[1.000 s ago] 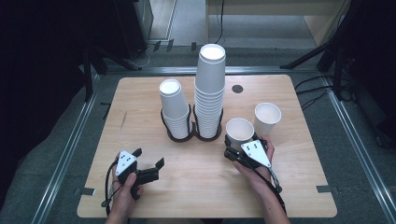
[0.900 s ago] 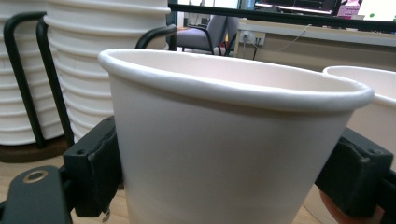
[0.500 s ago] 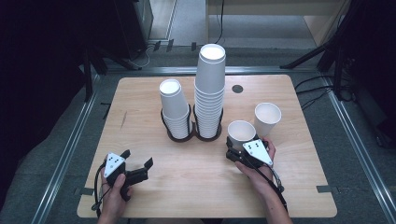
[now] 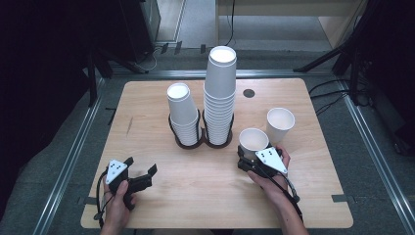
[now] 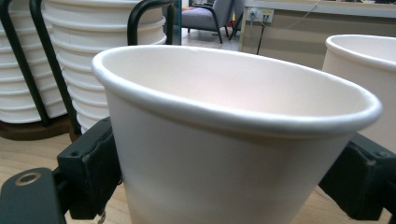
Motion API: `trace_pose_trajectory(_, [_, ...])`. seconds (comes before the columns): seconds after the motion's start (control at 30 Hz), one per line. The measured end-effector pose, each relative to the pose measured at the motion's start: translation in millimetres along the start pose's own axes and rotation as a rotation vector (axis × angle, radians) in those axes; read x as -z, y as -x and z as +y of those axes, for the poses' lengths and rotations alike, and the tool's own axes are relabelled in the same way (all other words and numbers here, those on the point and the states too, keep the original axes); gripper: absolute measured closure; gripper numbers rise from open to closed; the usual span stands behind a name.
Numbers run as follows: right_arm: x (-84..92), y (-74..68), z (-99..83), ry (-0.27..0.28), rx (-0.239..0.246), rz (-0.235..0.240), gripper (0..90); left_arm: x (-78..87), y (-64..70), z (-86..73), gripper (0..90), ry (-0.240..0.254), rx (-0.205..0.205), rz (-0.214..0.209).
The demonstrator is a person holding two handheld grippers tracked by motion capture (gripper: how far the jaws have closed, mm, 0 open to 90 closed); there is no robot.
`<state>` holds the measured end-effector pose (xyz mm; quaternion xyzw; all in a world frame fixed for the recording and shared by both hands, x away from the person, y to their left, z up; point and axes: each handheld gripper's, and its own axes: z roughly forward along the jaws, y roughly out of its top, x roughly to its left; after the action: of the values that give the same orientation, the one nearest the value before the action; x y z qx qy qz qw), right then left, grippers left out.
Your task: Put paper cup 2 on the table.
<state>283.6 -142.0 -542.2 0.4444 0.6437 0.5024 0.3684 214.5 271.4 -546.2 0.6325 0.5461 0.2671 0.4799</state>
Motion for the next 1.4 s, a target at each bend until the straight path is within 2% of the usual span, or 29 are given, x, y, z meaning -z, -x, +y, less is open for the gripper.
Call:
trace_pose_trajectory(0.1, [0.7,0.2,0.0,-0.002,-0.003,0.014,8.9,-0.5,-0.5,-0.4,1.8,-0.003,0.002,0.001])
trace_pose_trajectory(0.3, [2.7,-0.5,0.6,-0.017,-0.002,0.057,0.0,-0.2,-1.1,-0.5,1.8,-0.002,0.003,0.002])
trace_pose_trajectory(0.53, [10.3,1.1,2.7,-0.032,0.005,0.075,0.0,0.2,-2.4,-0.3,1.8,0.0,0.004,0.003])
trace_pose_trajectory(0.9, [30.4,12.7,1.8,-0.026,0.024,0.06,0.0,0.0,-3.4,-0.5,1.8,-0.003,0.004,0.006])
trace_pose_trajectory(1.23, [48.7,27.4,-4.2,-0.032,0.06,0.044,0.0,0.0,-4.6,-0.4,1.8,-0.003,0.01,0.012])
trace_pose_trajectory(1.4, [54.7,36.6,-6.9,-0.036,0.056,0.023,0.0,-0.6,-4.3,-0.6,1.8,-0.004,0.008,0.014])
